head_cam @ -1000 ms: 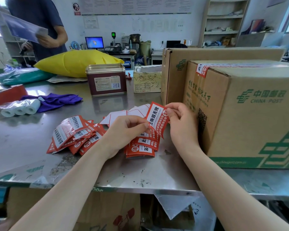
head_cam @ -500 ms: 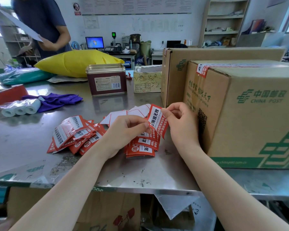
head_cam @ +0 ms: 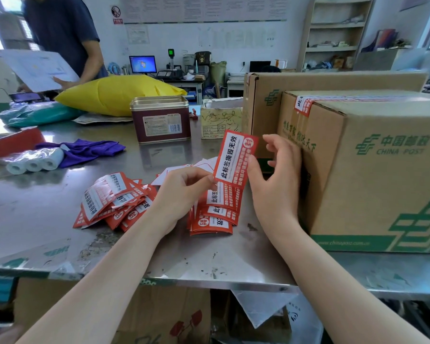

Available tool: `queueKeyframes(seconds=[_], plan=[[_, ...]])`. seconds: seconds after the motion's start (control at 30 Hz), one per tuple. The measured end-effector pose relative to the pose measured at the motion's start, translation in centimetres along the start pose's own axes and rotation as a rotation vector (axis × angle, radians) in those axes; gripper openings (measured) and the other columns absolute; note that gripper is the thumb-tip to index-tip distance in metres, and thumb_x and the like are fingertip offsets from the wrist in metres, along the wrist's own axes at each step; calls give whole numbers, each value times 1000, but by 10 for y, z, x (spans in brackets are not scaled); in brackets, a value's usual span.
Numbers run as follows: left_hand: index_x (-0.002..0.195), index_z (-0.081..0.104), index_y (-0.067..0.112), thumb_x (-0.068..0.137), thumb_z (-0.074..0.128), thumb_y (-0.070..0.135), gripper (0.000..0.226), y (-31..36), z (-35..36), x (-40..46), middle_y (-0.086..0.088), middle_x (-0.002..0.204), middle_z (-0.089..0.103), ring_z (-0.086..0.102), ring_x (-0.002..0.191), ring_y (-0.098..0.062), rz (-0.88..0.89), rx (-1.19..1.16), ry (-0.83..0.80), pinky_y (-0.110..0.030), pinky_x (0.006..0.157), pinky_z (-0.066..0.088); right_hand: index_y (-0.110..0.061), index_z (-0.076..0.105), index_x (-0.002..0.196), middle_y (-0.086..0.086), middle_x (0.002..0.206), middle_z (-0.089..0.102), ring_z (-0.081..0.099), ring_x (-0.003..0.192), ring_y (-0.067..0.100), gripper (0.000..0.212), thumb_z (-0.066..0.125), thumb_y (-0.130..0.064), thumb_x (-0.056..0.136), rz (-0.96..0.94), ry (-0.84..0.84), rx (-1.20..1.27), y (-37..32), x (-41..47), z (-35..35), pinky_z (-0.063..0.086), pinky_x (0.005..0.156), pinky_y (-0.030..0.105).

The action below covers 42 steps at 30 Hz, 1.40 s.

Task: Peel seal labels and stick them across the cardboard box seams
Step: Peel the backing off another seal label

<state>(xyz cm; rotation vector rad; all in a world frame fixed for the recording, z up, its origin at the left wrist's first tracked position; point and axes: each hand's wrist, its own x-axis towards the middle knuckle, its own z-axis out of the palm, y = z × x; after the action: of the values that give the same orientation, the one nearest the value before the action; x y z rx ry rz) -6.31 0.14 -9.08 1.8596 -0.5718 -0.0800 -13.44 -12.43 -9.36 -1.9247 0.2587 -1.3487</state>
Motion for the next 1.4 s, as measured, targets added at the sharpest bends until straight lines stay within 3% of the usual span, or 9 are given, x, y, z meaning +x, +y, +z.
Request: queueKeyframes(seconds=[0.1,0.2,0.3,0.77,1.4], plan=[[75,68,21,92,56,23,21,-2,0,1,15,84,65,61,77,2,10,-14,25,-12,63,39,-15,57,108,-8,111,48,44,100,-2,18,54,-17,90,-41,-85,-65,-1,0,0,37,88,8],[76,69,20,91,57,21,20,-4,-1,0,11,82,68,64,72,5,48,-36,18,-6,59,45,-14,62,102,-3,105,58,50,86,-3,15,52,-20,92,-41,-294,-80,-3,-3,3,39,74,4],[82,71,20,91,57,20,17,-5,-2,-1,6,82,70,63,72,8,98,-66,-5,-1,61,44,-14,64,107,0,110,62,51,94,3,20,55,-23,91,-49,-432,-120,-3,-5,6,36,74,3],[89,74,10,91,58,15,17,-6,-2,-1,0,86,72,66,76,4,130,-132,-41,-4,63,46,-14,69,104,0,105,66,50,89,2,19,56,-20,90,-63,-461,-176,2,-4,8,34,71,1],[88,73,16,91,58,23,17,-12,-2,2,6,85,71,65,81,-3,227,71,1,-11,71,50,-12,69,103,2,104,66,49,88,3,21,52,-20,92,-68,-484,-189,2,-4,8,34,70,3]])
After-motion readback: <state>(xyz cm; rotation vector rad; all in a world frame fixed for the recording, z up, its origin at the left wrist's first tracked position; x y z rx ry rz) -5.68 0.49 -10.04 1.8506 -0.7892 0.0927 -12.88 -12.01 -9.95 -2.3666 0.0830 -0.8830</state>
